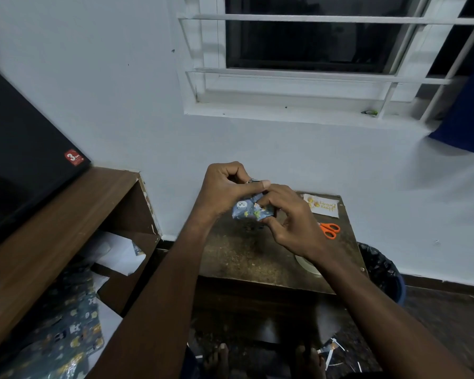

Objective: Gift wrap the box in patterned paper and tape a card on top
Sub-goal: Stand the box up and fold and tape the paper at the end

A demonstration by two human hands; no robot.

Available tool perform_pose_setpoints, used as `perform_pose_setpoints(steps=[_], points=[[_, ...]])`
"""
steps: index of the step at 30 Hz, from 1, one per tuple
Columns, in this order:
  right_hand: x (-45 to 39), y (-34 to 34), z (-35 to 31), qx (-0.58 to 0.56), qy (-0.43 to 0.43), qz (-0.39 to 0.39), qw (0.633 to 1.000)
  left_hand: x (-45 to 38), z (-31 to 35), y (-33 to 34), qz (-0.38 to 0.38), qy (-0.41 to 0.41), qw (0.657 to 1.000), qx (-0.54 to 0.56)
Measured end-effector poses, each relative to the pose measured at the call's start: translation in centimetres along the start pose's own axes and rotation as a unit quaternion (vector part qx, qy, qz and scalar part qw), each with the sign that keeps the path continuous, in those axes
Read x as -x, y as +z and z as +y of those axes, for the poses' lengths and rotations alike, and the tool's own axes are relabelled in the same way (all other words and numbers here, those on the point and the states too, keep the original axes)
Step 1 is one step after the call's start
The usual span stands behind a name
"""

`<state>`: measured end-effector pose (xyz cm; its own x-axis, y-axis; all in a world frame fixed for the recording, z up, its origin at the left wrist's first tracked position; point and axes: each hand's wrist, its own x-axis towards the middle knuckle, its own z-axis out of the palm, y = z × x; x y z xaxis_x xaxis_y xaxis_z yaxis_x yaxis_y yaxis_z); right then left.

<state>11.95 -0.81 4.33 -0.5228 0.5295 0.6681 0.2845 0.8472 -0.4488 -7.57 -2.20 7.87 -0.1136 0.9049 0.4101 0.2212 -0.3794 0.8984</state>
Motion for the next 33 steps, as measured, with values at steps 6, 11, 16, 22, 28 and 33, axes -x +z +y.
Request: perform_pose_setpoints(steps=[6, 11, 16, 22, 28, 33], points=[[0.2, 0.0, 0.0, 0.005, 0.010, 0.001, 1.000, 0.1, 0.2, 0.4, 0.028, 0.009, 0.999, 0.012], [0.1, -0.1, 0.0, 0.003, 0.013, 0.004, 1.000, -0.1, -0.1, 0.7, 0.052, 0.023, 0.998, -0.028], [0.2, -0.5, 0.7, -0.007, 0.023, 0.032, 0.999, 0.1, -0.2, 0.6, 0.010, -0.067, 0.997, 0.046], [0.2, -0.8, 1.0, -0.042, 0.055, 0.060, 0.996, 0.6, -0.8, -0.7, -0.076, -0.081, 0.992, 0.059], [0.4, -0.2, 0.6, -0.038, 0.050, 0.045, 0.997, 0.4, -1.7, 0.1, 0.007, -0.008, 0.996, -0.084], [0.8, -0.2, 1.1, -0.019, 0.050, 0.038, 0.998, 0.2, -2.1, 0.1, -0.008, 0.077, 0.971, -0.228]])
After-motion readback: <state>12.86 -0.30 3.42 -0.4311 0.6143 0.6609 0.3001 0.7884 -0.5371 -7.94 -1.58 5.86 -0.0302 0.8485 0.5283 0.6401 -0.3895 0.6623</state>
